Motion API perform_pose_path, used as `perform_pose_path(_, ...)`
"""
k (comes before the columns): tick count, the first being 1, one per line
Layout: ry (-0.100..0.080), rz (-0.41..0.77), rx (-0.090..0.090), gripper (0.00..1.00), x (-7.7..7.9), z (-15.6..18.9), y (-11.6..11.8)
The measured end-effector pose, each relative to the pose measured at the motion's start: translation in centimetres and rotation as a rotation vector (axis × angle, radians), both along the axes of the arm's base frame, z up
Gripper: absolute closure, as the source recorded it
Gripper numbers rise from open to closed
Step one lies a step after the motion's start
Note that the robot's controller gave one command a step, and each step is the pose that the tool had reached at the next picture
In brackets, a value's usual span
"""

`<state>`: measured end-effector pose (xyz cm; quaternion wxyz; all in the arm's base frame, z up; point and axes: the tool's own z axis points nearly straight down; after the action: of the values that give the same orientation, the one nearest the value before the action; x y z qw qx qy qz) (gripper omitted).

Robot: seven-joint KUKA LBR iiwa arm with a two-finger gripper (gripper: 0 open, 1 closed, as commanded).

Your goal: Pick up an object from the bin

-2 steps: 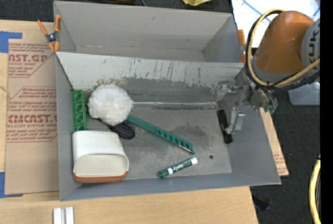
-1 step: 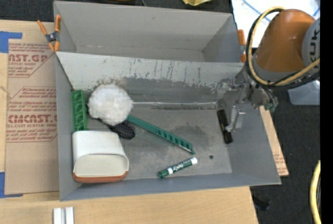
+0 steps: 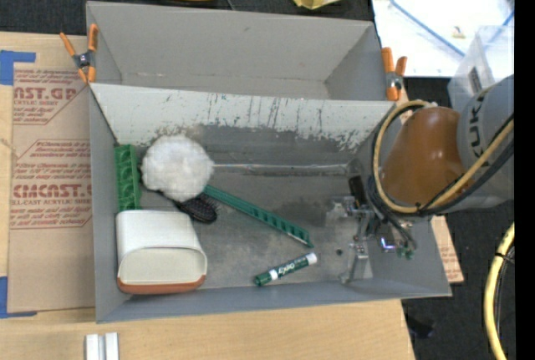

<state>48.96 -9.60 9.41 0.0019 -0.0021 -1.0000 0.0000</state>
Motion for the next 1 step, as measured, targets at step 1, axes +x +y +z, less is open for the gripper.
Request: perform_pose_path(1, -0.023, 0.007, -0.006, 0.0, 0.63, 1.29, -1.58)
